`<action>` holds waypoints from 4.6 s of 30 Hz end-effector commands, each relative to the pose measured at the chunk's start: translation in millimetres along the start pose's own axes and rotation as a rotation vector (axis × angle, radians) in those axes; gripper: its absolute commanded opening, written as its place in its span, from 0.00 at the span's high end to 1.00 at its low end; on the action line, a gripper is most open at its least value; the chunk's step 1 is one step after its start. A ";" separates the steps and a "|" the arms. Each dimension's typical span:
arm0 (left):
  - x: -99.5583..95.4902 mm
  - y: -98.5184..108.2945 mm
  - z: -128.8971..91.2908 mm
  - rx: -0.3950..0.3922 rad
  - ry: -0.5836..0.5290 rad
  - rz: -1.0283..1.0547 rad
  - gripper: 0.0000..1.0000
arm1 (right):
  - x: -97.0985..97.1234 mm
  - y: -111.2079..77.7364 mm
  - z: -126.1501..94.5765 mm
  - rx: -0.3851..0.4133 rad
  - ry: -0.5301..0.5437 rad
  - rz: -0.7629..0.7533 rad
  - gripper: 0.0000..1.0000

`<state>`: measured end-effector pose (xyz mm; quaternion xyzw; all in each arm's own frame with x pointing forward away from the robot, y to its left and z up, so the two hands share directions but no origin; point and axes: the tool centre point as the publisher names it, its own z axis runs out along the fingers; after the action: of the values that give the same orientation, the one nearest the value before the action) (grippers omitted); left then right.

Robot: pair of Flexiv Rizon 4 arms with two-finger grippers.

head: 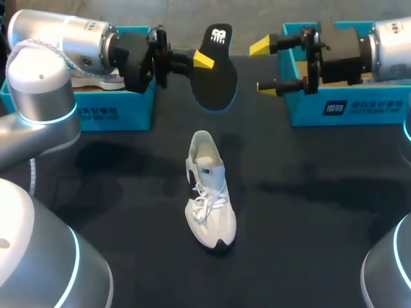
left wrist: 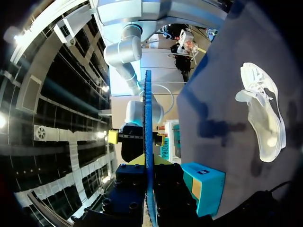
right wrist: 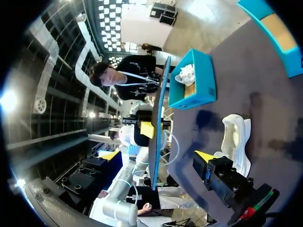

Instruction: Take the shoe out of the shoebox, open the shoe tongue, remove and reinsert the insole, then place the shoe into the shoebox

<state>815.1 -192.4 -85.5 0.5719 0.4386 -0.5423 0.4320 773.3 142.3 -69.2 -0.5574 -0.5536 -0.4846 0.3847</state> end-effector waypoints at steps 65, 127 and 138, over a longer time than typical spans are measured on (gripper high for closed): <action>-4.7 11.0 23.8 -0.008 -0.048 0.029 1.00 | -3.5 7.3 42.4 0.018 0.031 0.030 1.00; 99.1 14.5 -54.7 0.132 0.413 0.128 0.00 | 18.0 33.4 24.9 -0.145 -0.057 -0.567 1.00; 101.0 14.6 -53.8 0.128 0.426 0.122 0.00 | 17.2 34.1 25.0 -0.141 -0.047 -0.567 1.00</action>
<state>846.4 -140.4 -184.5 0.7245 0.4484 -0.4109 0.3245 806.6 164.9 -53.5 -0.4174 -0.6611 -0.5965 0.1815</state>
